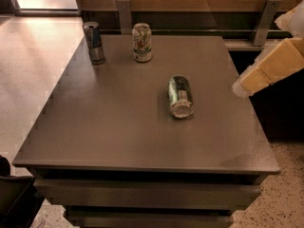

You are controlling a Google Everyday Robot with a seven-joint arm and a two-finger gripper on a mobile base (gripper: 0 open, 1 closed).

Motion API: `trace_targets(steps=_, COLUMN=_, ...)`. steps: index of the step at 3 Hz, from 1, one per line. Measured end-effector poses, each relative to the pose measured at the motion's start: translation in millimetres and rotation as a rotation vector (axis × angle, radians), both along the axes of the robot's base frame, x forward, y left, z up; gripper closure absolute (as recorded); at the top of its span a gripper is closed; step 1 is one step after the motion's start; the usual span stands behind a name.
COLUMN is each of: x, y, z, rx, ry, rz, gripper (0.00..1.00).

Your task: Place green can upright

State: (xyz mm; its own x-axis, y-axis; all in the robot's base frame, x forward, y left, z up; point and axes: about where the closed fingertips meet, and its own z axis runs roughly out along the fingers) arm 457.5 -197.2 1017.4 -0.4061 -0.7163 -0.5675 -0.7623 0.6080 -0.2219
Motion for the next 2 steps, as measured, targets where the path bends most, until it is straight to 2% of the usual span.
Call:
trace_targets(steps=1, x=15.1, y=8.4, z=3.7, rx=0.105, ry=0.038, rz=-0.103, gripper=0.0)
trace_targets(steps=2, x=29.2, y=20.1, z=3.2, rx=0.144, ry=0.104, rz=-0.198, gripper=0.0)
